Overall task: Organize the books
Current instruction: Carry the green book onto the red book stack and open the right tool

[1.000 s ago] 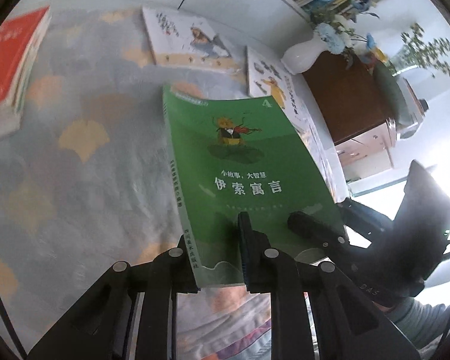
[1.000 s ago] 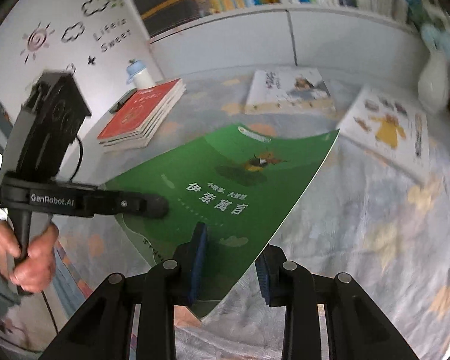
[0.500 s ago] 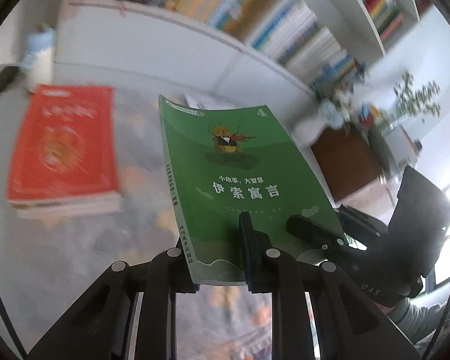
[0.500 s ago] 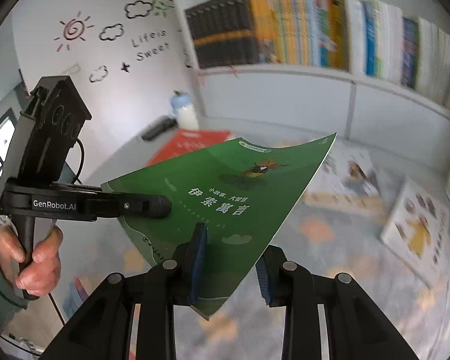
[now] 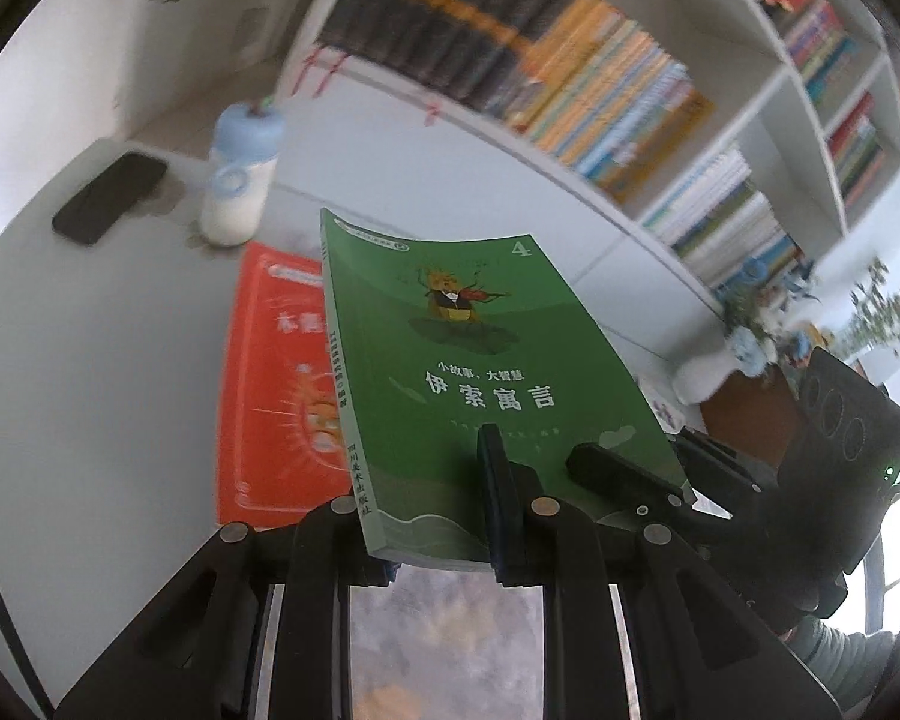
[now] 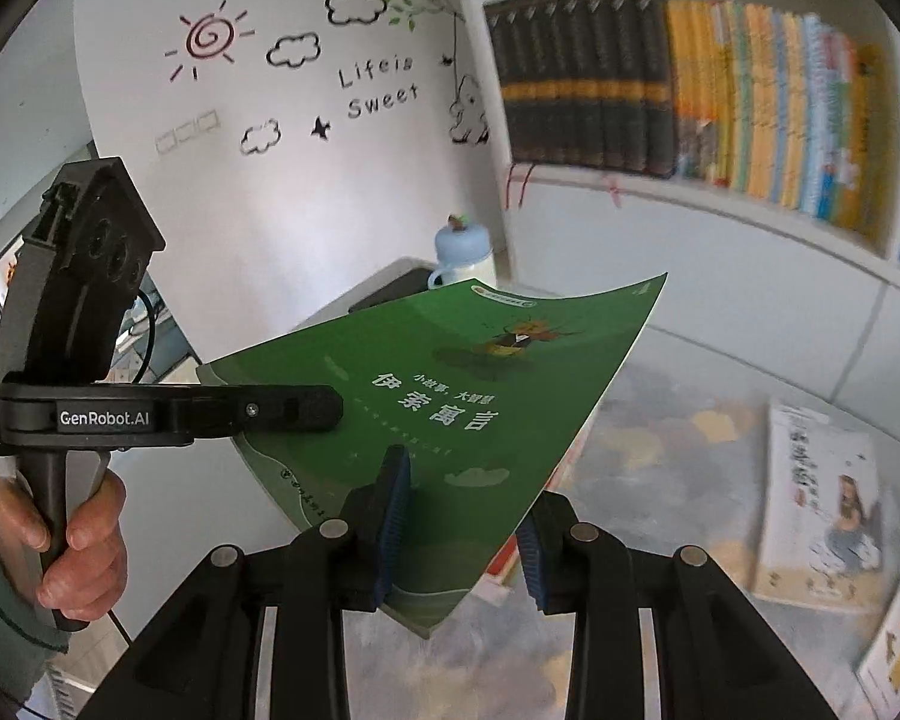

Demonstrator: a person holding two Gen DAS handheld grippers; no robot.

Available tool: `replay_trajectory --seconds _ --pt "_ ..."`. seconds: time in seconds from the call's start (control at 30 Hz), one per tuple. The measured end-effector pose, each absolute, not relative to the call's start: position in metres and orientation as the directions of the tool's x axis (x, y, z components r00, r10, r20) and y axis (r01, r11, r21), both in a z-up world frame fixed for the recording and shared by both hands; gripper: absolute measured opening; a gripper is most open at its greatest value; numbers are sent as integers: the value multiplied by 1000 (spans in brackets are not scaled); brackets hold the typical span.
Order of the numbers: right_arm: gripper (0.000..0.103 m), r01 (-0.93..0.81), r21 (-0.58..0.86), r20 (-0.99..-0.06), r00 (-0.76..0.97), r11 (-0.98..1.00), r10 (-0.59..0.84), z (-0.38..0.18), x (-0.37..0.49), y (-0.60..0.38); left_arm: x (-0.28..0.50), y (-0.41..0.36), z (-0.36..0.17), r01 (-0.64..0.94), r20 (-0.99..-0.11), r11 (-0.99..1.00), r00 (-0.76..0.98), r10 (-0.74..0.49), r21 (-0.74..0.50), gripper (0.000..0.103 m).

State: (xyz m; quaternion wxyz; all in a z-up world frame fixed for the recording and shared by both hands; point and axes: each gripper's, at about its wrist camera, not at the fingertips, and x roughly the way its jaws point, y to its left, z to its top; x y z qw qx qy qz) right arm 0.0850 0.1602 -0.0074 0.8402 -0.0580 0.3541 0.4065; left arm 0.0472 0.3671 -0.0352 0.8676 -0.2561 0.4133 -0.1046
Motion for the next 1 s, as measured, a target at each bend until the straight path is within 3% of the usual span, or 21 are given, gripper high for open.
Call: replay_trajectory --seconds 0.57,1.0 --pt "32 -707 239 -734 316 665 600 -79 145 211 71 394 -101 -127 -701 808 586 -406 -575 17" --pt "33 -666 258 -784 278 700 554 -115 140 215 29 446 -110 -310 -728 760 619 -295 -571 24"
